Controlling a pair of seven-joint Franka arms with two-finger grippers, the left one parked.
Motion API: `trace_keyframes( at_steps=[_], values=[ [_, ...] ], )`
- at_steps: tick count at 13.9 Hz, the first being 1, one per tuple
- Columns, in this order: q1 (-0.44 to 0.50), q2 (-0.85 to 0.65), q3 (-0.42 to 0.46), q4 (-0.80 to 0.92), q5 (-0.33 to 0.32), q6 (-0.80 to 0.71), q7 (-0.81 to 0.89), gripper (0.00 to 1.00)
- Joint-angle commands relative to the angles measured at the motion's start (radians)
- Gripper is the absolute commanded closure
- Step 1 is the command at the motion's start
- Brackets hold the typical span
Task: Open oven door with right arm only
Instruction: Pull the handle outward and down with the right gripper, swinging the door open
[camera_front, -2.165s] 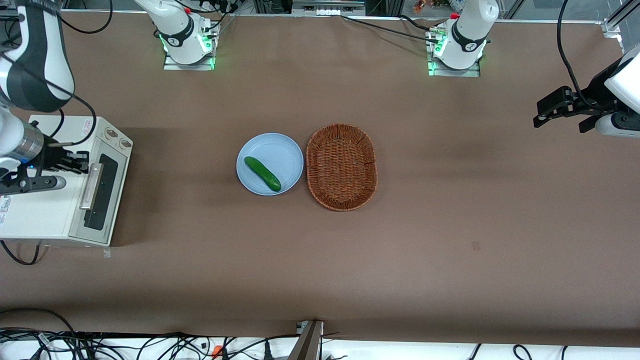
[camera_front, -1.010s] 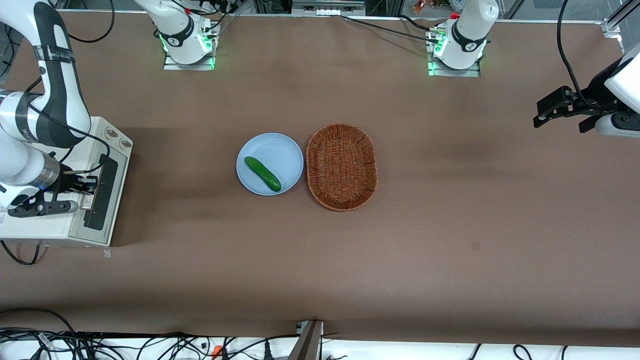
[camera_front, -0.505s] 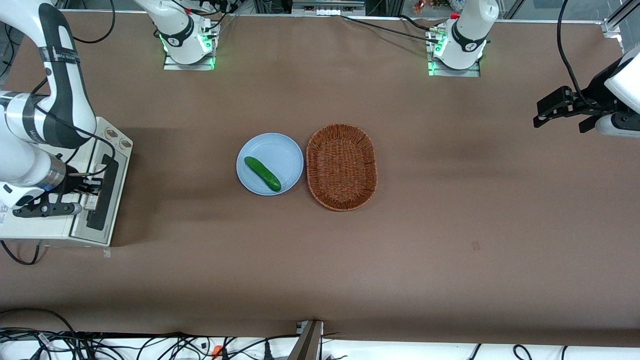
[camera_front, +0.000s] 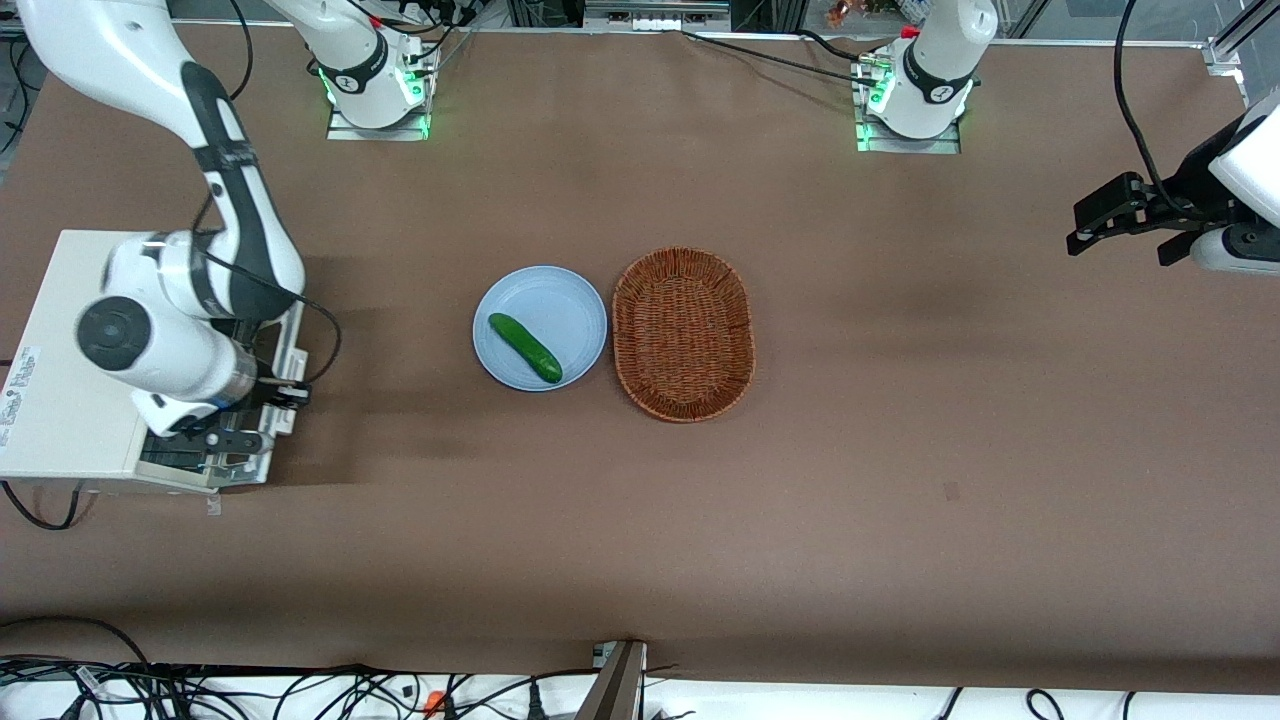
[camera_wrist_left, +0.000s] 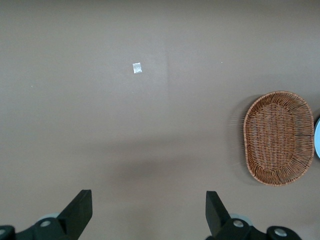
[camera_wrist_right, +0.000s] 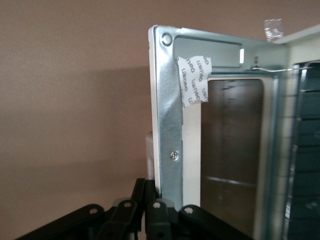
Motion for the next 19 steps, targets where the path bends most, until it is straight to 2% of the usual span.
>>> trace_keyframes(
  at_steps=[1,2,3,5,7,10,16,19],
  values=[
    [-0.006,0.055,0.002,0.055,-0.021,0.047,0.093,0.84],
    [-0.002,0.072,0.016,0.078,-0.021,0.046,0.145,0.69],
    [0.001,0.083,0.035,0.105,-0.021,0.046,0.19,0.45],
    [0.029,0.089,0.039,0.147,0.005,0.037,0.247,0.15],
    [0.037,0.088,0.039,0.176,0.021,0.02,0.255,0.01],
    [0.037,0.039,0.046,0.216,0.018,-0.1,0.243,0.0],
    [0.024,-0.269,0.09,0.155,0.022,-0.365,0.132,0.0],
    [-0.008,-0.412,0.095,0.146,0.071,-0.494,0.001,0.0]
  ],
)
